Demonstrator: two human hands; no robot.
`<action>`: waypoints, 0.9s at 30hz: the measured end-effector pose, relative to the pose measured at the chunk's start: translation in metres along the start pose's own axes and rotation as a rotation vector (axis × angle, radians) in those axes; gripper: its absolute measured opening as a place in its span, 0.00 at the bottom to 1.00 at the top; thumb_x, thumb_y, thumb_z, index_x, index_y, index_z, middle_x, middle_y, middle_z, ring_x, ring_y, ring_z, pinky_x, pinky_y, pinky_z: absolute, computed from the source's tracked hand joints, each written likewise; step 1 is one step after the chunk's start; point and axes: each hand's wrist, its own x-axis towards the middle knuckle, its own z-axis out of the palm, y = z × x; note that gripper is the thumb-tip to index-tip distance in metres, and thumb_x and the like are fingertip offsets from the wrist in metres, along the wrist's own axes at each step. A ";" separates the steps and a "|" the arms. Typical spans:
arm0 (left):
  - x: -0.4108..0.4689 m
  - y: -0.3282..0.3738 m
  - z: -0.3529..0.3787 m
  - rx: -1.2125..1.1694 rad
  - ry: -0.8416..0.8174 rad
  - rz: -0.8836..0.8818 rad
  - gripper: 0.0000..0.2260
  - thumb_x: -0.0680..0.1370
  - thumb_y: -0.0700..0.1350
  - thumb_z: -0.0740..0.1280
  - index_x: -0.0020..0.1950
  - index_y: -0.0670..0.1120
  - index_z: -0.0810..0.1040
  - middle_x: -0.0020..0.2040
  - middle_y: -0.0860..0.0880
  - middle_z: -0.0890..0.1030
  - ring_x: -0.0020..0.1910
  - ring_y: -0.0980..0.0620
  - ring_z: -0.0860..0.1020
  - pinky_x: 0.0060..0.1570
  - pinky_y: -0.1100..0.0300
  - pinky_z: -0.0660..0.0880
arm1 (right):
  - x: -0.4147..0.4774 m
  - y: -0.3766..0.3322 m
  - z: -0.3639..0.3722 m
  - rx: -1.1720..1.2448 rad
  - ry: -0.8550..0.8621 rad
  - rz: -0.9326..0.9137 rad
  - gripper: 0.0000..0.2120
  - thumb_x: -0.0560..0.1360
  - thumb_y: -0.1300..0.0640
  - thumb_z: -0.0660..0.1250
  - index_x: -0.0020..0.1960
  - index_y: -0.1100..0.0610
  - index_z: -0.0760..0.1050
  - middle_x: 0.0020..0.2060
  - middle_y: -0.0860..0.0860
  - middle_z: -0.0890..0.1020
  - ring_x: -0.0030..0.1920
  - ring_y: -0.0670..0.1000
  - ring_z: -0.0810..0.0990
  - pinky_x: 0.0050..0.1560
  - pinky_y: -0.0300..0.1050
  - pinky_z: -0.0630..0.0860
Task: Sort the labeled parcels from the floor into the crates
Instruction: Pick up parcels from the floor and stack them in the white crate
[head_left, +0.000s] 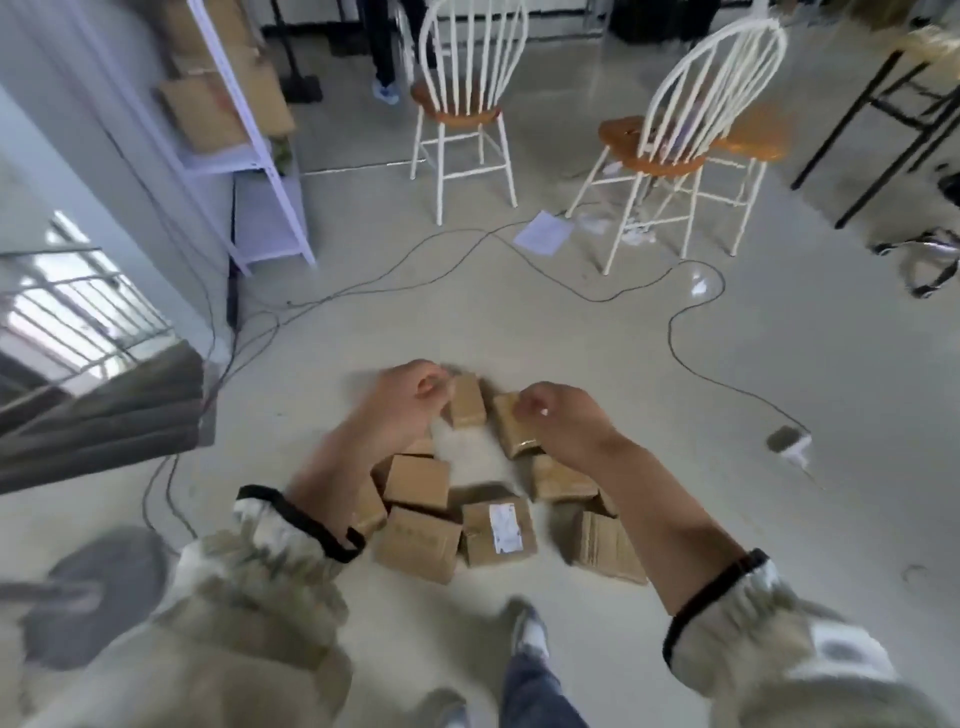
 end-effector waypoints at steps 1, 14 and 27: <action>0.008 -0.011 0.005 -0.011 0.015 -0.031 0.10 0.80 0.47 0.61 0.58 0.47 0.77 0.51 0.52 0.76 0.53 0.53 0.75 0.45 0.64 0.67 | 0.019 0.004 0.006 -0.035 -0.042 -0.006 0.12 0.78 0.51 0.56 0.49 0.54 0.76 0.43 0.50 0.77 0.45 0.51 0.73 0.38 0.40 0.66; 0.162 -0.320 0.231 -0.122 0.127 -0.527 0.13 0.81 0.50 0.58 0.61 0.45 0.75 0.54 0.46 0.80 0.51 0.46 0.78 0.51 0.54 0.75 | 0.281 0.163 0.276 0.008 -0.285 0.093 0.12 0.78 0.49 0.58 0.52 0.54 0.76 0.47 0.52 0.79 0.48 0.51 0.77 0.49 0.47 0.73; 0.323 -0.595 0.403 0.343 0.005 -0.500 0.20 0.78 0.46 0.55 0.69 0.44 0.67 0.62 0.41 0.74 0.58 0.39 0.75 0.57 0.48 0.74 | 0.501 0.286 0.534 -0.092 -0.348 0.158 0.06 0.79 0.56 0.58 0.47 0.58 0.69 0.38 0.53 0.71 0.36 0.50 0.72 0.36 0.41 0.69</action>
